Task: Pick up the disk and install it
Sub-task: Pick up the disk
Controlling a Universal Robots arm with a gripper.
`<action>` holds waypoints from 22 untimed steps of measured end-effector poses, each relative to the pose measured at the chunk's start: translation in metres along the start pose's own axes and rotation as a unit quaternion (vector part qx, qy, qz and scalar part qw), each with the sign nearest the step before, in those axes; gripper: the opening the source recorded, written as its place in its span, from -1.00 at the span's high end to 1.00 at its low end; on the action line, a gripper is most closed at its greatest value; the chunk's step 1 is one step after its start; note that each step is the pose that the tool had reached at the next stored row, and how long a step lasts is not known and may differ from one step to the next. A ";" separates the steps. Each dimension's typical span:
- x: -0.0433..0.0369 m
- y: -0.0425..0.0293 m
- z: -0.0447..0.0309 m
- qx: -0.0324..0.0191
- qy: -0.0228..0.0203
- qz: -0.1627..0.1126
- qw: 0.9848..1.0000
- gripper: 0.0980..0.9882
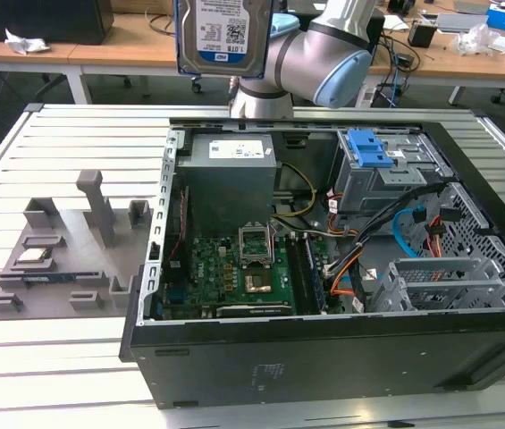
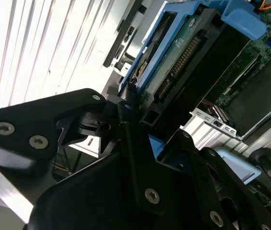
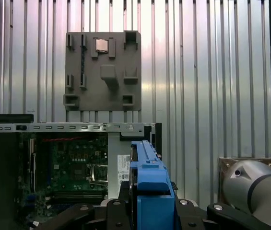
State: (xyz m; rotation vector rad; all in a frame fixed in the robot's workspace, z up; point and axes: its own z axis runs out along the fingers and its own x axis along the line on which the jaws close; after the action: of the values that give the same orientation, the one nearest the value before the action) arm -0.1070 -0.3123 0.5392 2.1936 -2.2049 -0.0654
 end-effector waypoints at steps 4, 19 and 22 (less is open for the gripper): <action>0.0000 -0.0005 0.0058 0.000 0.000 0.000 1.000 0.40; 0.0002 -0.0021 0.0240 -0.001 0.000 0.000 1.000 0.40; 0.0002 -0.0022 0.0251 -0.001 0.000 0.000 1.000 0.40</action>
State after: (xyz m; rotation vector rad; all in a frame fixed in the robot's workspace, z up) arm -0.1061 -0.3123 0.5140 2.1926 -2.2040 -0.0671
